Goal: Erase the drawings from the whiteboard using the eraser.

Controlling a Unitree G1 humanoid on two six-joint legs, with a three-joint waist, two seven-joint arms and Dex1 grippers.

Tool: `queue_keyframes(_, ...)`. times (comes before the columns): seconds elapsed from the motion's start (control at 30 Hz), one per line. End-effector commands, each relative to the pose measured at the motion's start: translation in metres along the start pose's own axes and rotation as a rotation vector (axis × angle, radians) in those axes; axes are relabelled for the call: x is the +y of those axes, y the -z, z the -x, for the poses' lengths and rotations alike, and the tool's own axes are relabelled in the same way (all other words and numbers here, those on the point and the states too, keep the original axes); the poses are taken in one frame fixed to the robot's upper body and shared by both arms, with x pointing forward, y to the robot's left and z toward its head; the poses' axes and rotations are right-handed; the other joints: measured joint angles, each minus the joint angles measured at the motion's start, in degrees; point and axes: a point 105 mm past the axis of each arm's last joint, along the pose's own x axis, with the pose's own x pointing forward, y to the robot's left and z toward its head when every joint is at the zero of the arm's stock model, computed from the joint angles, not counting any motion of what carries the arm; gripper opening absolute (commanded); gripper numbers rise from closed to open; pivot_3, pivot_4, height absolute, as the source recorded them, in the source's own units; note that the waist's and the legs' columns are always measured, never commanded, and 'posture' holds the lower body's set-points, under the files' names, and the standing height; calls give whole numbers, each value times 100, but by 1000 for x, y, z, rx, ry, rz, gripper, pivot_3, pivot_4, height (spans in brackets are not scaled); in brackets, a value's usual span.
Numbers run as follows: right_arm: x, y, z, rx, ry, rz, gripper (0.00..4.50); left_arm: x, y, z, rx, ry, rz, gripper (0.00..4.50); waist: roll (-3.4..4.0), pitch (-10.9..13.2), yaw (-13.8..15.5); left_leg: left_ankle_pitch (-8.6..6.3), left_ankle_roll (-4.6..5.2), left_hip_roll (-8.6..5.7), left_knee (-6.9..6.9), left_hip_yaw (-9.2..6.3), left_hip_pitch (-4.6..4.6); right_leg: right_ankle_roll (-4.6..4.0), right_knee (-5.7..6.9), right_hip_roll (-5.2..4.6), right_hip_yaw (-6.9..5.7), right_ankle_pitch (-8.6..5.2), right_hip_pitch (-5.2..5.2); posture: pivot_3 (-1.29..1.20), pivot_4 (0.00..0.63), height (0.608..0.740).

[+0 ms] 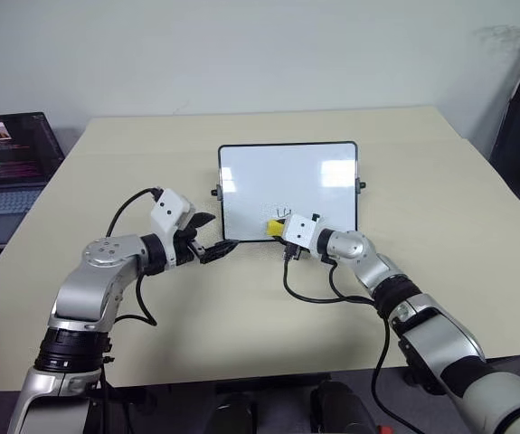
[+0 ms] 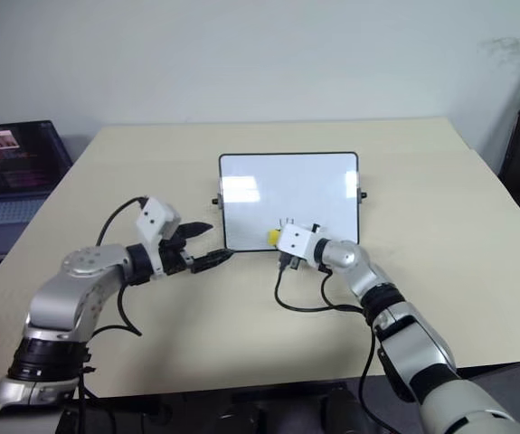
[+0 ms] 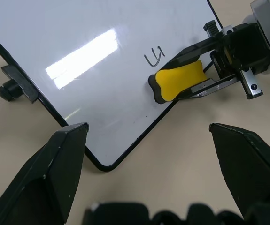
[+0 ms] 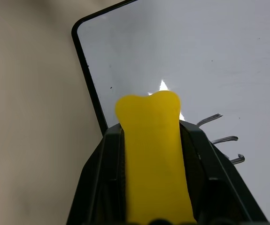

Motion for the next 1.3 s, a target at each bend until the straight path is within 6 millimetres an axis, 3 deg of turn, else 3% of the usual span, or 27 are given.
queue_keyframes(0.03,-34,-39,12,-162,91,-22,1196,8,-12,6,-26,-23,-25,4500,1,6,3,0,0,1,0,-5,-4,0,0,0,0,0,-5,0,150,740)
queue_keyframes(0.1,-50,-67,20,-273,132,-35,1196,9,-12,6,-26,-24,-24,4500,2,10,3,0,-2,0,-2,-16,-25,-25,-4,-3,-1,15,-23,0,150,740)
queue_keyframes(0.23,-74,-91,30,-341,209,-33,1195,9,-11,6,-26,-21,-18,4500,1,9,-6,-9,-13,1,-11,-18,-52,-27,-10,-8,1,12,-58,0,150,740)
queue_keyframes(0.37,-102,-87,25,-255,338,13,1195,3,-11,5,-30,5,-7,4500,0,8,-5,2,-37,1,-8,-17,-132,-28,-9,-17,1,13,-141,0,150,740)
queue_keyframes(0.5,-106,-70,13,-162,394,22,1195,0,-11,5,-30,14,-5,4500,0,8,4,0,-37,0,-15,-7,-132,-29,-16,-16,5,12,-141,0,150,740)
queue_keyframes(0.67,-73,-38,-2,-60,264,16,1195,0,-11,7,-30,15,-2,4500,0,8,-17,0,-37,1,-15,1,-131,-29,-15,-13,11,12,-142,0,150,740)
queue_keyframes(0.9,-25,-3,-8,47,83,2,1195,0,-12,8,-29,10,4,4500,-1,7,-26,-11,-16,3,-9,3,-105,-29,-2,-8,11,12,-118,0,150,740)
queue_keyframes(1.1,-11,18,-3,126,25,-20,1195,6,-11,10,-22,-7,11,4500,-2,5,-24,-9,-15,2,-6,2,-79,-31,5,-4,9,13,-94,0,150,740)
queue_keyframes(1.3,-13,10,-3,87,18,-4,1195,17,-9,13,-2,-37,18,4500,-4,2,-18,-3,-15,1,-4,1,-68,-35,8,-1,7,17,-85,0,150,740)
